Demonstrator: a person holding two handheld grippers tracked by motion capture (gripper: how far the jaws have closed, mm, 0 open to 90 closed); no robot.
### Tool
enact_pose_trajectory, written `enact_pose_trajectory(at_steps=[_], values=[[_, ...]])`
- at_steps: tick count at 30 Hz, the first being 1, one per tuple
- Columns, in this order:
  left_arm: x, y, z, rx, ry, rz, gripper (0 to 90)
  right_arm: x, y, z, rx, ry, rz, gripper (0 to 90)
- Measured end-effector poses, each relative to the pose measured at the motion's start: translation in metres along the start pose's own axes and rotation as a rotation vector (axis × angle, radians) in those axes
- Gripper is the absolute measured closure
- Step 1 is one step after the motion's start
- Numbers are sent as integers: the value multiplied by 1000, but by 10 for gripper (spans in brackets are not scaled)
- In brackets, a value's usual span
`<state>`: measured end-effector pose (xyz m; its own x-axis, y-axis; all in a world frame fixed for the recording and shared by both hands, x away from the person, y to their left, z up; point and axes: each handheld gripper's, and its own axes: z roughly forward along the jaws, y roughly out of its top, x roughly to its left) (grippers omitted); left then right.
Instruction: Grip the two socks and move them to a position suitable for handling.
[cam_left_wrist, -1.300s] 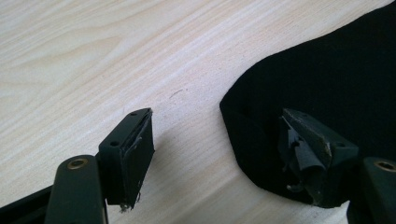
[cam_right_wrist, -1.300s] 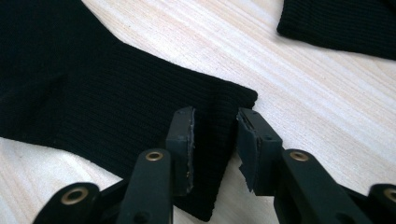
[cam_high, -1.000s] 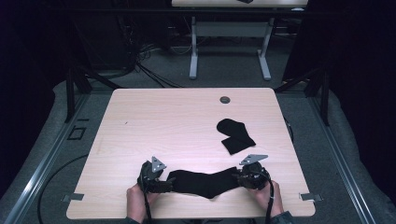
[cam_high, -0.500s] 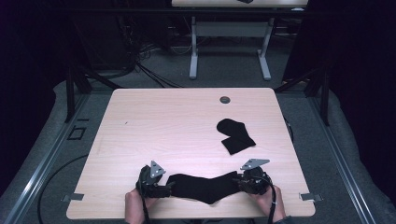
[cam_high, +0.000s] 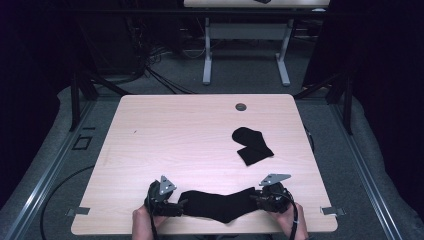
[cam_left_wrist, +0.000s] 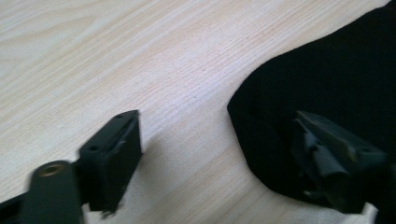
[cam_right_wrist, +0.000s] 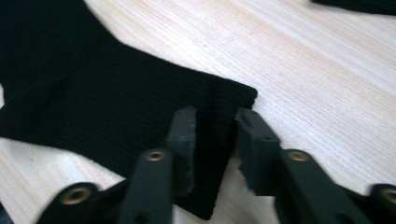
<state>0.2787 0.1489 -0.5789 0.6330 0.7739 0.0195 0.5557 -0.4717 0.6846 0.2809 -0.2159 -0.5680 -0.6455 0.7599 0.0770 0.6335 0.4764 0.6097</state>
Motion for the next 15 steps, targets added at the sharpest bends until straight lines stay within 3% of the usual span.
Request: enact_pose_trajectory(at_steps=[3,6,7,12,15], values=[[5,3,-10,-54,-9,-27,115,-3,0,-4,-53,3,30,526],[10,5,-18,-80,13,-43,64,-9,4,-10,-75,3,48,393],[19,5,-22,-93,28,-60,59,-11,6,-12,-75,6,49,340],[44,-6,-22,-84,76,-122,30,-21,18,-14,-77,-8,24,200],[53,-12,-19,-66,97,-134,17,-29,27,-12,-86,-15,11,156]])
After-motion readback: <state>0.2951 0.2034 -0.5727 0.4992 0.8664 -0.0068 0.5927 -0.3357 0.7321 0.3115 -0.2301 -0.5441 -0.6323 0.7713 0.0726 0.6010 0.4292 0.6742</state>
